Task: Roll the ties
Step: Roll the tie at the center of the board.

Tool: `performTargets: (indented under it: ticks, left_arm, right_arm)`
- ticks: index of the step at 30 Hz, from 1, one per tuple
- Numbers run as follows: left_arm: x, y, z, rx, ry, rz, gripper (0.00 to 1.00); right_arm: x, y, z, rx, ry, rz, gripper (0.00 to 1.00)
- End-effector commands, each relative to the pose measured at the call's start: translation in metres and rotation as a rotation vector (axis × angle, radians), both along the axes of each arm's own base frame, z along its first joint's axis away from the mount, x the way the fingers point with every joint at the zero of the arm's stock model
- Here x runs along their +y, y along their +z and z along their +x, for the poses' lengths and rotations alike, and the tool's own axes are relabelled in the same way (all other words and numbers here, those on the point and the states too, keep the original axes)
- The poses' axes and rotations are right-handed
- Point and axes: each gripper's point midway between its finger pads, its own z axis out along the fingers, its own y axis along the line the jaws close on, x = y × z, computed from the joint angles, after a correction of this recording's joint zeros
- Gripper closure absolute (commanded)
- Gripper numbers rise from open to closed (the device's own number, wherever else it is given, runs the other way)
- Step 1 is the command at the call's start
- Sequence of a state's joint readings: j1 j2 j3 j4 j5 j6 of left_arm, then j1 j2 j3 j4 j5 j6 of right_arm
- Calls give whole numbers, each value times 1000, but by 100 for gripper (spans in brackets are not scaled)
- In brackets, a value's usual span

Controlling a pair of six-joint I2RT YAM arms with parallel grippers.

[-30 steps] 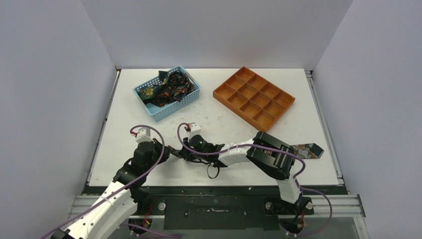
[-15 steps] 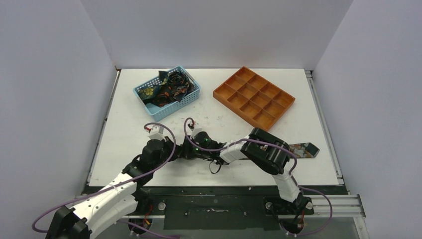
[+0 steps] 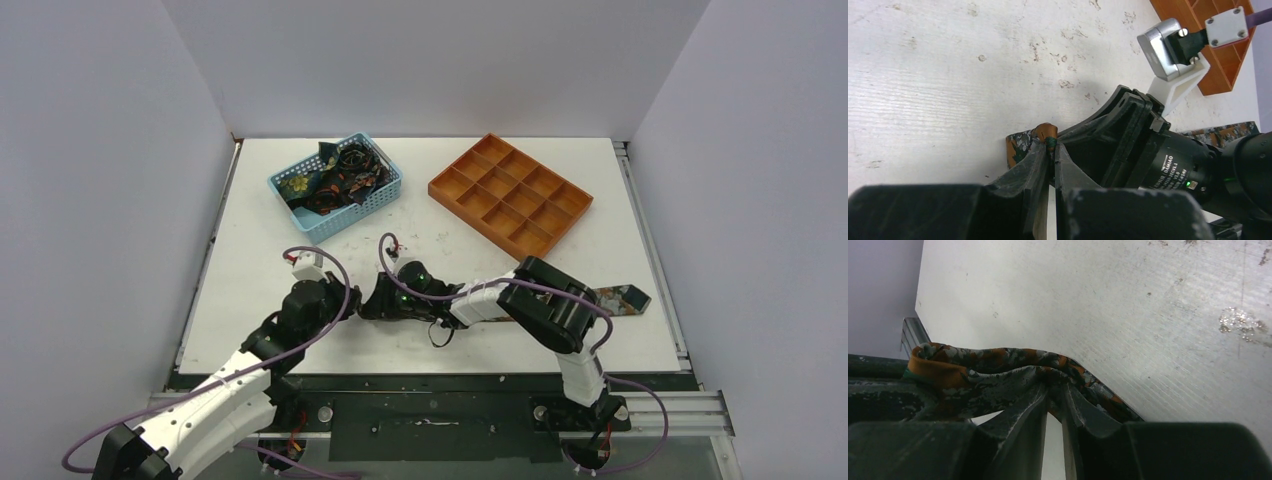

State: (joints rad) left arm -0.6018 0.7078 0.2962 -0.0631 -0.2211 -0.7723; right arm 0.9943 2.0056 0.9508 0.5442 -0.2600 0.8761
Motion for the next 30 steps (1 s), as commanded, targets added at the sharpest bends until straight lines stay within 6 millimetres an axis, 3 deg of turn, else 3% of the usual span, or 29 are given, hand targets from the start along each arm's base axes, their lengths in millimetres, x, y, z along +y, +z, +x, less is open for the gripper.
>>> performTargets:
  ticks: [1,12,18,30]
  left_arm:
    - [4,24,8,-55,25,24,100]
    - [6,24,6,-57,29,54,100]
    - [4,31,6,-56,19,108,100]
    - [0,33,1,-62,16,157,100]
  right_arm:
    - [-20,0,5,-8,-40,-84,80]
    - [-44,32,16,-101,-115,-112,67]
    - [-65,45,22,-155,-159,-139,69]
    - [-11,36,7,-126,-16,-87,79]
